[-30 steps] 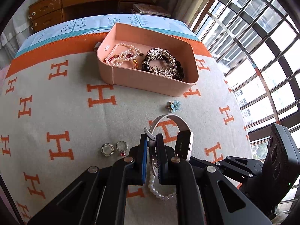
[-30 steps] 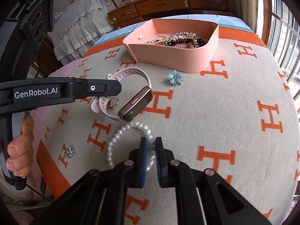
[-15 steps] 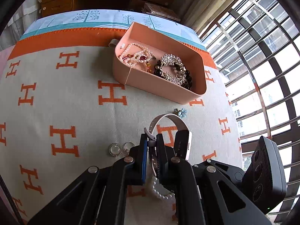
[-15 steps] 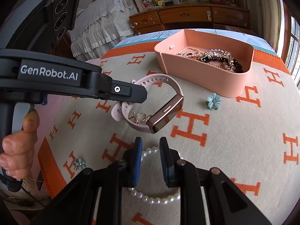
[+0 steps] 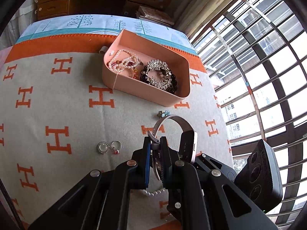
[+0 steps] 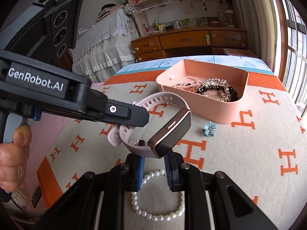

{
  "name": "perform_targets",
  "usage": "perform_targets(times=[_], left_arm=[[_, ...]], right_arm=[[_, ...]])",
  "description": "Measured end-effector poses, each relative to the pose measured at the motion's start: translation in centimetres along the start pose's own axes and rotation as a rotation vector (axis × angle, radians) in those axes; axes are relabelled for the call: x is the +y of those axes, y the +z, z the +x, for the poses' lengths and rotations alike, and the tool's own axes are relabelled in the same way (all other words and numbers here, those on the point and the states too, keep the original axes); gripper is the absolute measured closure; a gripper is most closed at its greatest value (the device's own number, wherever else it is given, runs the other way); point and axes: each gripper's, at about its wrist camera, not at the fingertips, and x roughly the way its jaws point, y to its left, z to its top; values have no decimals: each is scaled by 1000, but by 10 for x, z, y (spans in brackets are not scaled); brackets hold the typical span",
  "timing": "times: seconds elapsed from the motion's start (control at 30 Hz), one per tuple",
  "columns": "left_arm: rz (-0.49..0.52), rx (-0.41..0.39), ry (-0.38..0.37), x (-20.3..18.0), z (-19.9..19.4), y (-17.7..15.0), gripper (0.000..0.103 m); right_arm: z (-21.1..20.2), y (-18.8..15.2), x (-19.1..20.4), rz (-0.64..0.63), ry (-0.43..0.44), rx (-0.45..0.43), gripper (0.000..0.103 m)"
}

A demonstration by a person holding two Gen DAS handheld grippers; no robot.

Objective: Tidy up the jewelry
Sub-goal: 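Carry the smartwatch to the pink tray with the left tool while the right tool follows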

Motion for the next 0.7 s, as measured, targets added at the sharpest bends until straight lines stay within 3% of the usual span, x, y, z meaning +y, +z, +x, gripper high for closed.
perform_targets(times=[0.03,0.07,0.47,0.7], left_arm=[[1,-6,4,-1,-2,0,96],[5,-12,9,-1,-4,0,96],[36,-94,67,-7,-25,22,96],[56,-118,130,-10,-33,46,96]], right_arm=[[-1,0,-1,5,5,-8,85],[-2,0,-1,6,7,-10,95],[0,0,-4,1,-24,49,96],[-15,31,-25,41,-60,66,96]])
